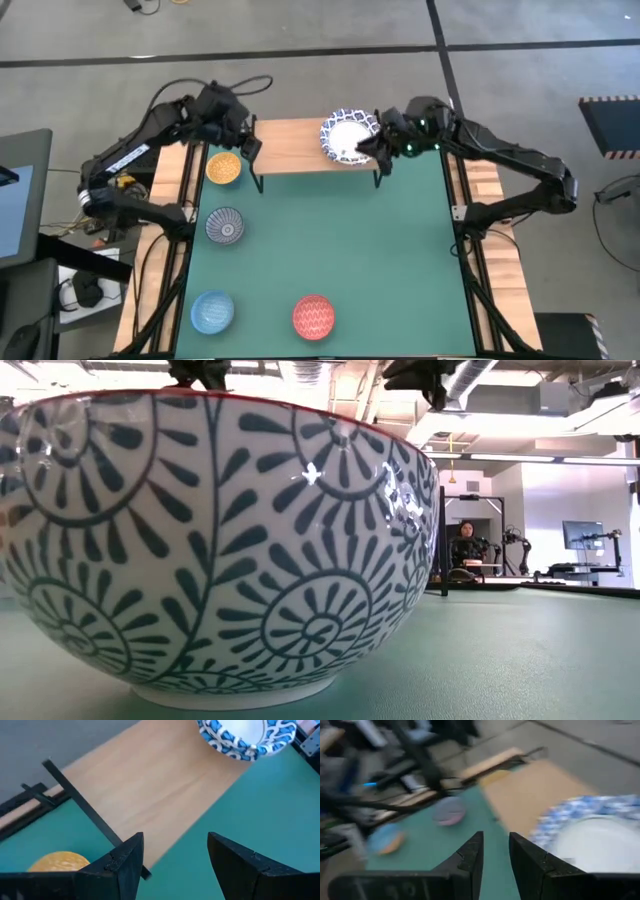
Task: Place and stack bowls onto a shelf
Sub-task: Put the red bowl on the shelf
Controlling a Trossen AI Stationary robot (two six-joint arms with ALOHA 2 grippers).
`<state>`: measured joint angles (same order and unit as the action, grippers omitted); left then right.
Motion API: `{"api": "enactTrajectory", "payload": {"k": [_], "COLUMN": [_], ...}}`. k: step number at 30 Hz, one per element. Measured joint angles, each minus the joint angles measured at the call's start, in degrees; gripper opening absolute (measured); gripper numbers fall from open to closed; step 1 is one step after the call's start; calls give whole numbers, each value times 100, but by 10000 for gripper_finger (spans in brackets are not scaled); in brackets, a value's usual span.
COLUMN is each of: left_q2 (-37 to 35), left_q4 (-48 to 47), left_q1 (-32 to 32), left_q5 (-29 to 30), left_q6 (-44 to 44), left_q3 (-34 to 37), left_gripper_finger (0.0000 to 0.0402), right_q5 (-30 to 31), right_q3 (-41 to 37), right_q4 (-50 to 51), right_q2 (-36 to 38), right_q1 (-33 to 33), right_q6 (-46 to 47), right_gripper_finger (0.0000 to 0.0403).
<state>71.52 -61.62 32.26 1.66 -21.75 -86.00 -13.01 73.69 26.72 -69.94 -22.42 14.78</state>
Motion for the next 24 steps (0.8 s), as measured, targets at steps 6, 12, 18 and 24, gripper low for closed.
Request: {"api": "enactTrajectory", "payload": {"k": [6,12,18,24], "left_q2": [-956,-1505,-1300,-637], "left_q4": [748,2145,2986,3425], "left_q1": [-779,-2129,-3588,-4844], "left_q5": [387,977,1563,2028], "left_q6": [-1046,-1898,-2466,-2829], "left_q3": [1337,2474,2873,2903], "left_gripper_finger": [203,203,203,203], "right_q5": [-4,-10,131,126], "right_q3": [-542,-884,-875,-859], "right_q4": [-266,-1123,-1431,-1406], "right_q2": [143,-41,-608,-1277], "right_q1": [731,1688,2217,2682], "right_q6": [212,-8,11,526], "right_gripper_finger": [118,120,153,209]}}
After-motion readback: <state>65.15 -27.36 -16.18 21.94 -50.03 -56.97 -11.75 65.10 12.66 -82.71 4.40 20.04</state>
